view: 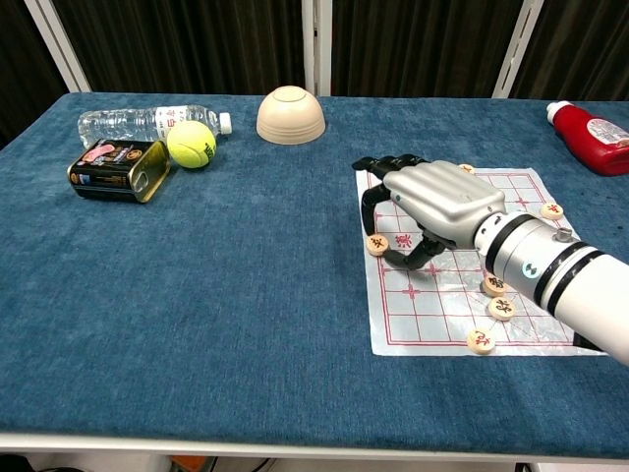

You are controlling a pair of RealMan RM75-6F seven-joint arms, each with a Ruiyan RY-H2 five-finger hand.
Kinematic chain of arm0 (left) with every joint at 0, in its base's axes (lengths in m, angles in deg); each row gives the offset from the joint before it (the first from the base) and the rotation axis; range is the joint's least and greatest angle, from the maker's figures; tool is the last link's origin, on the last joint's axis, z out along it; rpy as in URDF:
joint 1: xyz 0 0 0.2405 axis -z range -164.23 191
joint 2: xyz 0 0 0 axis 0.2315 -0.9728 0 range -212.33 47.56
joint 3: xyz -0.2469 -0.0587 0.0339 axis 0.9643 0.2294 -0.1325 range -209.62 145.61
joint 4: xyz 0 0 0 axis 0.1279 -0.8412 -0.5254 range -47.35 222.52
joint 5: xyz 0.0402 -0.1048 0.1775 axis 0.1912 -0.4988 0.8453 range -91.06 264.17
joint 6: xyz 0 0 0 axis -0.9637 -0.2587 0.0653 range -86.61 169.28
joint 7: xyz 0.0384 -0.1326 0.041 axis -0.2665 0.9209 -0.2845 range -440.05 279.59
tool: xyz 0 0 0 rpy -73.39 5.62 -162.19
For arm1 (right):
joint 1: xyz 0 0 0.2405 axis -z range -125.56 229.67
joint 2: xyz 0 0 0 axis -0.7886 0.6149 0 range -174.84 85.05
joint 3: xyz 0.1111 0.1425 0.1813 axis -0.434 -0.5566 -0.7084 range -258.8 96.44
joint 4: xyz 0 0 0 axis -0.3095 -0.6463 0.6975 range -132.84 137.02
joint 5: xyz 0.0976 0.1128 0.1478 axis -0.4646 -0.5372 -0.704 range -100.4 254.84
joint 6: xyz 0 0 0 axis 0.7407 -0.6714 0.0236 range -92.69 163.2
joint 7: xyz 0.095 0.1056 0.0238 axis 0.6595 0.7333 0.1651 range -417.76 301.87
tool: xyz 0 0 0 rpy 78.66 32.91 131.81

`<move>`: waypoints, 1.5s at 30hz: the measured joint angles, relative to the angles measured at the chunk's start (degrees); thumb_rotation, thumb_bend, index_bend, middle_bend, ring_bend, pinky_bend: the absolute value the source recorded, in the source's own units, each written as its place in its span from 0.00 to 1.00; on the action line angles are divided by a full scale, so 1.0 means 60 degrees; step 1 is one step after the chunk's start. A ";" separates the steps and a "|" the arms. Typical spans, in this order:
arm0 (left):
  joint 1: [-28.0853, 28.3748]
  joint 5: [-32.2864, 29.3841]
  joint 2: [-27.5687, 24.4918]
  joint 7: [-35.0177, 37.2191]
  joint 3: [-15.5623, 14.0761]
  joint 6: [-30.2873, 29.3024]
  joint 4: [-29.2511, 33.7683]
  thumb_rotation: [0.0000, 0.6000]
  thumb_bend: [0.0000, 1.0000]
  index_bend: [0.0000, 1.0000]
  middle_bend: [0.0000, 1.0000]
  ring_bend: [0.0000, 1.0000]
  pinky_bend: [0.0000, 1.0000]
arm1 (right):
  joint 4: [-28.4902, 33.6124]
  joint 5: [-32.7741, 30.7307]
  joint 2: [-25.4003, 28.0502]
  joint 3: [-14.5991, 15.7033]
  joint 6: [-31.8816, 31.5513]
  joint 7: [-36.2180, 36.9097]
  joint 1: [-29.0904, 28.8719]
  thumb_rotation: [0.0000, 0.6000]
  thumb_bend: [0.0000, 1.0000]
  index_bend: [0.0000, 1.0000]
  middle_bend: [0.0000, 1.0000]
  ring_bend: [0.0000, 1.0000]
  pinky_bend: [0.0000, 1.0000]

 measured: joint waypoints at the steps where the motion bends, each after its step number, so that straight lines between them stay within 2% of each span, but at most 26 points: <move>1: -0.0002 -0.0006 0.0004 0.0013 0.0001 0.0002 -0.0008 1.00 0.12 0.09 0.07 0.00 0.00 | -0.0014 0.0008 0.0000 -0.0017 -0.0028 0.0037 -0.0014 1.00 0.26 0.51 0.00 0.00 0.00; 19: -0.0013 -0.0129 0.0063 0.0335 0.0041 0.0039 -0.0259 1.00 0.12 0.09 0.07 0.00 0.00 | -0.0923 -0.0608 -0.0540 -0.0414 0.0120 -0.0099 -0.0337 1.00 0.26 0.51 0.00 0.00 0.00; 22: -0.0009 -0.0114 0.0069 0.0359 0.0041 0.0034 -0.0275 1.00 0.12 0.09 0.07 0.00 0.00 | -0.0967 -0.0621 -0.0567 -0.0420 0.0117 -0.0032 -0.0356 1.00 0.25 0.45 0.00 0.00 0.00; 28: 0.0002 -0.0093 0.0037 0.0308 0.0042 0.0042 -0.0237 1.00 0.12 0.09 0.07 0.00 0.00 | -0.0920 -0.0511 -0.0504 -0.0368 0.0130 0.0256 -0.0393 1.00 0.23 0.22 0.00 0.00 0.00; 33: 0.0010 -0.0069 -0.0007 0.0186 0.0037 0.0057 -0.0111 1.00 0.12 0.09 0.07 0.00 0.00 | -0.0785 -0.0444 -0.0335 -0.0347 0.0087 0.0455 -0.0377 1.00 0.23 0.18 0.00 0.00 0.00; 39: 0.0017 0.0003 -0.0073 0.0013 0.0024 0.0048 0.0057 1.00 0.12 0.09 0.07 0.00 0.00 | -0.0048 0.0058 0.0316 -0.0267 -0.0763 0.0803 -0.0076 1.00 0.23 0.15 0.00 0.00 0.00; 45: 0.0091 0.0158 -0.0102 -0.0287 -0.0002 0.0130 0.0304 1.00 0.12 0.09 0.07 0.00 0.00 | 0.1565 0.0807 0.2200 0.0208 -0.2507 0.1115 0.1040 1.00 0.23 0.02 0.00 0.00 0.00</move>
